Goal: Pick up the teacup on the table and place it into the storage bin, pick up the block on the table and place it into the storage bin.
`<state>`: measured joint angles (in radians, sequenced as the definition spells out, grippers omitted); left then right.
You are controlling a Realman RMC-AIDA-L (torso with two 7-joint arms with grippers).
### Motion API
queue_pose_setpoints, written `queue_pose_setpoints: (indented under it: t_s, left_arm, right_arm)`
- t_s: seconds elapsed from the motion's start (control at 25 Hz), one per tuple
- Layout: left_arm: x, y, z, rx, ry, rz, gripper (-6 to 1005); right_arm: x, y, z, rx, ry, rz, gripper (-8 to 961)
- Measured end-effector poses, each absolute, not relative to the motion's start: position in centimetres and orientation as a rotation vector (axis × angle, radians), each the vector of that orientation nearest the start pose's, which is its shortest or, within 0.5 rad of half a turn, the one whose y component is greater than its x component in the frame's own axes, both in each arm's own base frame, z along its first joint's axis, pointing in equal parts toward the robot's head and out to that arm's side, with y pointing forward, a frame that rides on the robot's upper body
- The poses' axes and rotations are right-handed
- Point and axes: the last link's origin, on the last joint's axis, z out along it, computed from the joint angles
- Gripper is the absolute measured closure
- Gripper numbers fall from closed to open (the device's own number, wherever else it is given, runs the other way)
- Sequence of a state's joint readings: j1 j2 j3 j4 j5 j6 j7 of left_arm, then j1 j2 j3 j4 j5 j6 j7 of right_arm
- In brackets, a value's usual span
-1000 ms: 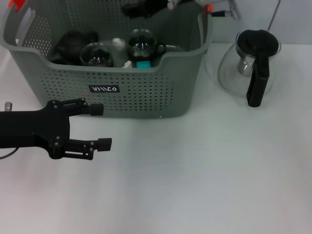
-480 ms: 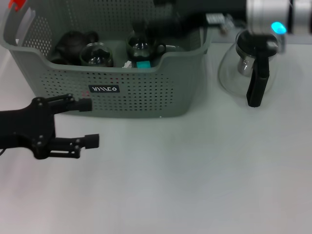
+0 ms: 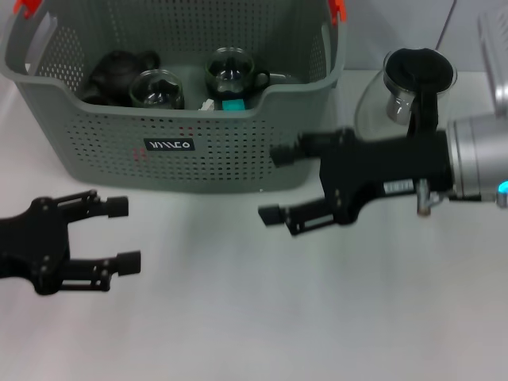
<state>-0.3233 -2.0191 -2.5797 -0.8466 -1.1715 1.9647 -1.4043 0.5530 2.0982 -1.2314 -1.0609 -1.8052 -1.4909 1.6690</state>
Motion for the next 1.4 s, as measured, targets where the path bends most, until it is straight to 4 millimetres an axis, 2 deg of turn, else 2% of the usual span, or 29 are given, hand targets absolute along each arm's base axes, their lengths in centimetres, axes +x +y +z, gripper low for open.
queue_pose_setpoints:
  t_s: [0.2,0.48,0.72,1.4]
  left_arm:
    - [-30.2,24.4,6.6,-2.749,-0.634,-0.854,91]
    - [-31.1,23.8,5.9,-2.764,-0.672,-0.839,91]
    - [-31.5,23.8,5.6,-2.755,-0.699,-0.814,91]
    - [-31.4,24.3,5.2,-2.764,-0.697,-0.788,91]
  right_arm:
    - [16.0,33.2,-3.9,-3.066,0.286,0.517,26]
    - [16.2,32.5,-5.9,-3.120,0.223,0.425,28]
    - [16.4,32.3,-6.5,-3.141,0.219,0.382,29]
    - [16.2,32.5,-6.5,-3.136,0.209,0.378,28]
